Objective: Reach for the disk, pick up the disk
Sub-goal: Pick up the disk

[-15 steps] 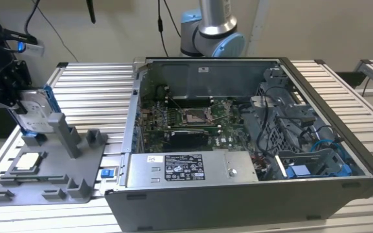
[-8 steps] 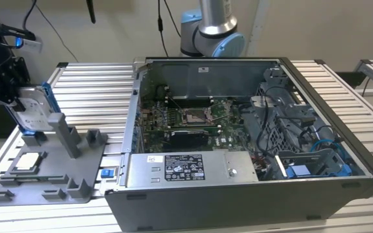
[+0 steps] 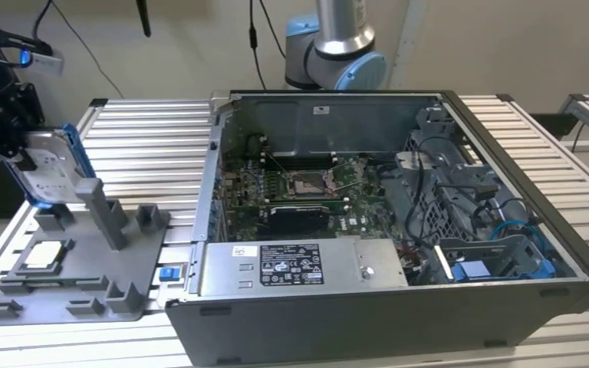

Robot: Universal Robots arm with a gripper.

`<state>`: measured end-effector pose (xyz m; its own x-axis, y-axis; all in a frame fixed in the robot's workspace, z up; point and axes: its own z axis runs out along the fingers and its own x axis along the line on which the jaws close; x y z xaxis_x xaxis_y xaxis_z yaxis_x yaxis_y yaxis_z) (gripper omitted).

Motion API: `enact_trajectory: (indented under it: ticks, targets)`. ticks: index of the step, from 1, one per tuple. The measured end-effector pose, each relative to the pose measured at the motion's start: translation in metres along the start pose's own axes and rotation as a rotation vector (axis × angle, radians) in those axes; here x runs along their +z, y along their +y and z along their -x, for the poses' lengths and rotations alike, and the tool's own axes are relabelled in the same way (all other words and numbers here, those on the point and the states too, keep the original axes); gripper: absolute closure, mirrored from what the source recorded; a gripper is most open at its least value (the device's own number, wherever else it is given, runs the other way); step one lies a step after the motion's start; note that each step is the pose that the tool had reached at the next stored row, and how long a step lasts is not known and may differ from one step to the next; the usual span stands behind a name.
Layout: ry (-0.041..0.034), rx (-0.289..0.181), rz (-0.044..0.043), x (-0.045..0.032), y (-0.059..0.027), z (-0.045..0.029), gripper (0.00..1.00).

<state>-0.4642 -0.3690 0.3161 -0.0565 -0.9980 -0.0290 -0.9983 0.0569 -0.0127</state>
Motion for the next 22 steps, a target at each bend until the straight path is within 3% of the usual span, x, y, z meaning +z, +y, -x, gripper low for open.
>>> enact_trajectory:
  ticks: [22]
  targets:
    - [0.0001,-0.002,0.0002,-0.0295,-0.0004,0.0008,1.00]
